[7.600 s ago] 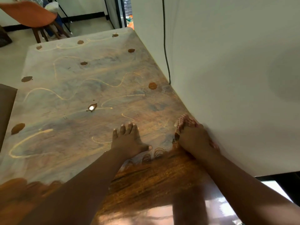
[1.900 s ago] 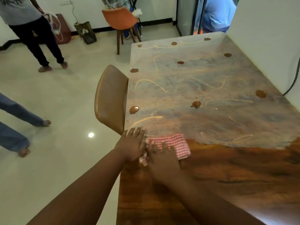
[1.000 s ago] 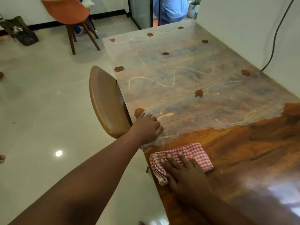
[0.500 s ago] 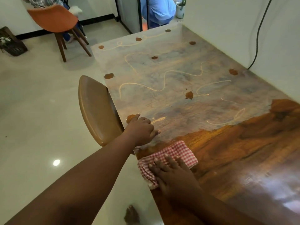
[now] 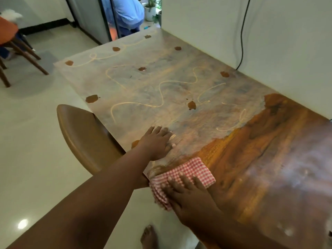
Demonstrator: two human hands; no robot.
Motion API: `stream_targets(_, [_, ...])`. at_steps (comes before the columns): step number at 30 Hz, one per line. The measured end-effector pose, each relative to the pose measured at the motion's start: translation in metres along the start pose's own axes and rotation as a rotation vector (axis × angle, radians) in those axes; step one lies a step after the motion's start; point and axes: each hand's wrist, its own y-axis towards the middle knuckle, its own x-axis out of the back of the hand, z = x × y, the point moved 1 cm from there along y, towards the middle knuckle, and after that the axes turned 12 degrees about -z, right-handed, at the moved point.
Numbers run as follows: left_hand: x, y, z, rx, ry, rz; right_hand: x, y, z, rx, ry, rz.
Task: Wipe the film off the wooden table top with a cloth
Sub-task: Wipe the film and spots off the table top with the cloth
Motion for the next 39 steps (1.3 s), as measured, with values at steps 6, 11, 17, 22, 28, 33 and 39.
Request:
stream_targets(6, [0.006,0.002,0.016,-0.033,-0.019,0.0,0.003,0.01,-0.038,-0.191,0.01,0.075])
stream_targets(11, [0.0,0.007,0.011,-0.049,-0.054,-0.018,-0.005,0.061,0.013,-0.195,0.062,-0.09])
stream_targets(17, [-0.001,0.016,0.006,-0.09,-0.049,0.003,-0.02,0.019,-0.002,-0.086,0.088,-0.071])
stream_targets(22, [0.011,0.028,0.014,-0.08,-0.182,0.0,0.002,0.049,-0.042,-0.217,0.025,-0.024])
stream_targets(28, [0.016,0.044,0.018,-0.011,-0.282,0.019,-0.01,0.065,0.01,-0.132,0.122,-0.087])
stream_targets(33, [0.023,0.056,0.026,0.048,-0.357,-0.01,-0.004,0.03,-0.033,-0.092,0.032,-0.104])
stream_targets(39, [0.017,0.061,0.019,-0.014,-0.141,0.086,0.008,0.082,-0.075,-0.287,0.05,-0.067])
